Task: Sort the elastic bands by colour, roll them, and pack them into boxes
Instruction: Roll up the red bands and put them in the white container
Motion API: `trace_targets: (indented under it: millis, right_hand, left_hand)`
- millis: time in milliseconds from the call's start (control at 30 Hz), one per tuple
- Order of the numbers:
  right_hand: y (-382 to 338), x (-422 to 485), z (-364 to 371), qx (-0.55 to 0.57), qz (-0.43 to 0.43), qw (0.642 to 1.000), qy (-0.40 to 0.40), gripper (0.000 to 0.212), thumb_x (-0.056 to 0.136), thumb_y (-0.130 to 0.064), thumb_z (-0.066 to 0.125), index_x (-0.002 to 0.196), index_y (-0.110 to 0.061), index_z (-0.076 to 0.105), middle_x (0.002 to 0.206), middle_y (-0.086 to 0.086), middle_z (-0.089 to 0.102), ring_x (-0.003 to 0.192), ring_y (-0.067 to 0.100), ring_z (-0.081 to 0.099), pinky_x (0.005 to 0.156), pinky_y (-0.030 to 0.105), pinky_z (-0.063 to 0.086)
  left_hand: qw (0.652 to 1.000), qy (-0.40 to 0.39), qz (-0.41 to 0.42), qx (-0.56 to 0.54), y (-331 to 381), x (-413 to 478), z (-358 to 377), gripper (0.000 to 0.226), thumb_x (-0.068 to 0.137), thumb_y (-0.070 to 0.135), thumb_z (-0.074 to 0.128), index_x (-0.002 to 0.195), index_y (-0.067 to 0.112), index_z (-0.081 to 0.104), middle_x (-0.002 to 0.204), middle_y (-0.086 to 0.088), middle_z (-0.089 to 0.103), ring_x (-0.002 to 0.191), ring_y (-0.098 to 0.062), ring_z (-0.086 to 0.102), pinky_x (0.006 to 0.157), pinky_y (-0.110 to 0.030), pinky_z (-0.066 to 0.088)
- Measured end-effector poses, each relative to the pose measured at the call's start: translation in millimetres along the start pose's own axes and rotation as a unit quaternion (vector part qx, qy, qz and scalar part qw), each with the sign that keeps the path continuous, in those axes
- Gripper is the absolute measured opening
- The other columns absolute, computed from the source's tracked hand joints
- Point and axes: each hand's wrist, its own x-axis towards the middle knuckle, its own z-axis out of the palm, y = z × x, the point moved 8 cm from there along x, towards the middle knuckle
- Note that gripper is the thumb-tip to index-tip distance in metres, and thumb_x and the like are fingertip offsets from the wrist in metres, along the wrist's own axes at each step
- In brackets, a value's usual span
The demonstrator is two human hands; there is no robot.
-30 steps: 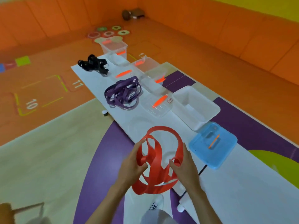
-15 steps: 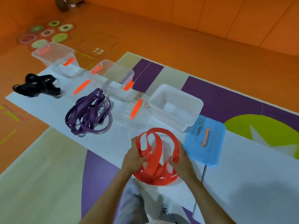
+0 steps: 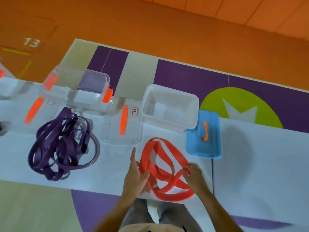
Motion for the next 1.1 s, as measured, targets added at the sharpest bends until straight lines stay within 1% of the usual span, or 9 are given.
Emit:
trace_targets:
  millis: [100, 233, 300, 400, 567, 667, 800, 933, 1100]
  right_hand:
    - [-3, -5, -4, -0.045, 0.013, 0.997, 0.058, 0.035, 0.107, -0.030, 0.060, 0.142, -0.025, 0.063, 0.161, 0.002, 0.047, 0.153, 0.025, 0.038, 0.125, 0.046, 0.035]
    - [-41, -10, -6, -0.088, -0.071, 0.985, 0.133, 0.038, 0.099, -0.019, 0.070, 0.136, -0.024, 0.068, 0.131, -0.001, 0.074, 0.131, 0.024, 0.065, 0.121, 0.058, 0.037]
    - [-61, -5, 1, -0.160, -0.073, 0.979, 0.101, 0.049, 0.103, -0.031, 0.064, 0.151, -0.028, 0.055, 0.124, -0.006, 0.077, 0.130, 0.017, 0.066, 0.126, 0.066, 0.022]
    - [-82, 9, 17, -0.200, -0.054, 0.978, 0.004, 0.057, 0.110, -0.045, 0.046, 0.163, -0.033, 0.028, 0.119, -0.011, 0.077, 0.134, 0.011, 0.061, 0.128, 0.064, 0.002]
    - [-86, 24, 23, -0.031, 0.032, 0.997, -0.059, 0.063, 0.101, -0.040, 0.065, 0.159, -0.025, 0.042, 0.150, -0.002, 0.060, 0.144, 0.026, 0.052, 0.123, 0.054, 0.028]
    - [-87, 20, 29, 0.001, 0.014, 0.991, -0.134, 0.051, 0.087, -0.047, 0.080, 0.128, -0.018, 0.069, 0.119, 0.000, 0.074, 0.107, 0.020, 0.070, 0.092, 0.032, 0.051]
    - [-93, 15, 11, 0.133, -0.031, 0.985, -0.109, 0.024, 0.083, -0.030, 0.088, 0.097, -0.020, 0.071, 0.090, -0.005, 0.072, 0.081, 0.014, 0.068, 0.070, 0.024, 0.052]
    - [-98, 3, -24, 0.377, -0.036, 0.922, -0.080, 0.004, 0.096, -0.018, 0.075, 0.094, -0.014, 0.074, 0.081, 0.003, 0.075, 0.077, 0.020, 0.072, 0.067, 0.022, 0.058]
    - [-111, -17, -59, 0.507, -0.058, 0.854, -0.102, 0.034, 0.108, -0.037, 0.057, 0.089, -0.021, 0.079, 0.077, 0.003, 0.078, 0.070, 0.015, 0.075, 0.069, 0.028, 0.061]
  left_hand:
    - [0.995, -0.024, -0.073, -0.061, -20, 8, -4, 0.110, 0.087, 0.054, 0.079, 0.165, 0.038, 0.003, 0.103, 0.005, 0.067, 0.090, -0.018, 0.074, 0.084, -0.032, 0.062]
    - [0.988, -0.099, -0.111, -0.034, -20, 29, -8, 0.053, 0.093, 0.050, 0.076, 0.136, 0.038, 0.049, 0.107, 0.004, 0.072, 0.094, -0.009, 0.071, 0.080, -0.024, 0.057]
    - [0.987, -0.131, -0.091, 0.004, -14, 37, -13, 0.030, 0.093, 0.041, 0.077, 0.116, 0.034, 0.060, 0.103, 0.007, 0.074, 0.091, -0.008, 0.071, 0.083, -0.028, 0.059]
    - [0.981, -0.179, -0.070, 0.038, -6, 44, -18, 0.028, 0.089, 0.027, 0.079, 0.109, 0.026, 0.058, 0.103, 0.006, 0.072, 0.094, -0.013, 0.070, 0.081, -0.025, 0.056]
    - [0.971, -0.214, -0.067, 0.085, 4, 38, -21, 0.031, 0.088, 0.032, 0.082, 0.103, 0.025, 0.056, 0.098, 0.011, 0.069, 0.089, -0.002, 0.067, 0.071, -0.015, 0.048]
    - [0.971, -0.217, -0.096, 0.044, 4, 30, -16, 0.032, 0.089, 0.032, 0.084, 0.105, 0.020, 0.059, 0.096, 0.004, 0.072, 0.080, -0.006, 0.070, 0.064, -0.014, 0.050]
    - [0.972, -0.177, -0.124, -0.090, 21, 19, -10, 0.025, 0.097, 0.034, 0.077, 0.104, 0.014, 0.063, 0.097, -0.020, 0.075, 0.076, -0.015, 0.074, 0.069, -0.021, 0.058]
    - [0.970, -0.156, -0.075, -0.169, 62, 14, -7, 0.020, 0.097, 0.022, 0.079, 0.100, 0.007, 0.066, 0.089, -0.015, 0.077, 0.084, -0.030, 0.079, 0.085, -0.040, 0.066]
    - [0.984, -0.105, 0.001, -0.145, 111, 13, -11, 0.015, 0.092, 0.019, 0.083, 0.087, 0.017, 0.069, 0.093, -0.004, 0.068, 0.075, -0.029, 0.079, 0.070, -0.042, 0.067]
